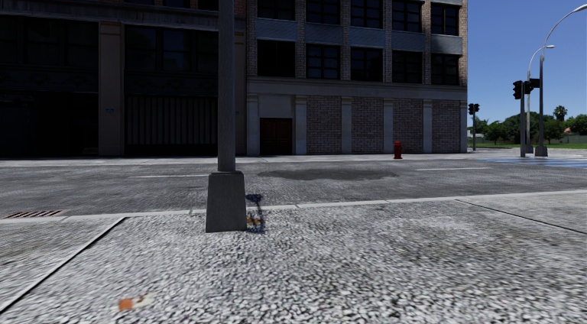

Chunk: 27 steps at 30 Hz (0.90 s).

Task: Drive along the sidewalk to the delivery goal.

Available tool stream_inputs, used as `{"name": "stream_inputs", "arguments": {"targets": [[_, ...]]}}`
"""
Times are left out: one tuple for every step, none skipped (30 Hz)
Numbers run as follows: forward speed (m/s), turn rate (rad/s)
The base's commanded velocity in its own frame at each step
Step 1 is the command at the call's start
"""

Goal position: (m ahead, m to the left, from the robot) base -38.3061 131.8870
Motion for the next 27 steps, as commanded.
{"name": "stream_inputs", "arguments": {"targets": [[0.00, 0.00], [0.00, 0.00], [0.00, 0.00], [0.00, 0.00], [0.00, 0.00], [0.00, 0.00], [0.00, 0.00], [0.00, 0.00], [0.00, 0.00], [0.00, 0.00], [0.00, 0.00], [0.00, 0.00], [0.00, 0.00], [0.00, 0.00], [0.00, 0.00], [0.00, 0.00], [0.00, 0.00], [0.00, 0.00], [0.00, 0.00], [0.00, 0.00], [0.00, 0.00], [0.00, 0.00], [0.00, 0.00], [0.00, 0.00], [0.00, 0.00], [0.00, 0.00], [0.00, 0.00]]}}
